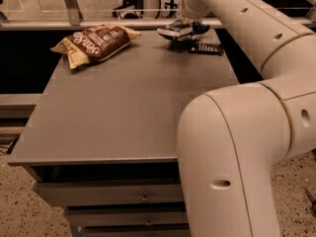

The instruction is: Move blue chip bag near rxbar chocolate

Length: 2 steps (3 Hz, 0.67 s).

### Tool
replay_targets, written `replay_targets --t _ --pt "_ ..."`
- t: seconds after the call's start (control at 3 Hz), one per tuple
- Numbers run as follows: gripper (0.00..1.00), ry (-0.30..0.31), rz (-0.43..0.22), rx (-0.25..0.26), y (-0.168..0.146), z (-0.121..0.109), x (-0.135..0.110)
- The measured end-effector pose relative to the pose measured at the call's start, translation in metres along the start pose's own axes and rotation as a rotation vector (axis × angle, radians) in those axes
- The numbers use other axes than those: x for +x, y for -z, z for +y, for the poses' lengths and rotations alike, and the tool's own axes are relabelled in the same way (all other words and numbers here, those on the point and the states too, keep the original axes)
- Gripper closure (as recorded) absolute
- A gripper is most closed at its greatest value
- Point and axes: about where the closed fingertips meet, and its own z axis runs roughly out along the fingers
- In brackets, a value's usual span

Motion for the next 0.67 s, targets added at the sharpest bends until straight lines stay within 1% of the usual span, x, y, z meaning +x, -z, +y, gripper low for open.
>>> replay_targets --t 0.33,0.67 --pt "0.77 -0.073 0.042 -0.006 -0.01 0.008 0.015" --pt "0.54 -0.104 0.064 -0.005 -0.014 0.008 0.026"
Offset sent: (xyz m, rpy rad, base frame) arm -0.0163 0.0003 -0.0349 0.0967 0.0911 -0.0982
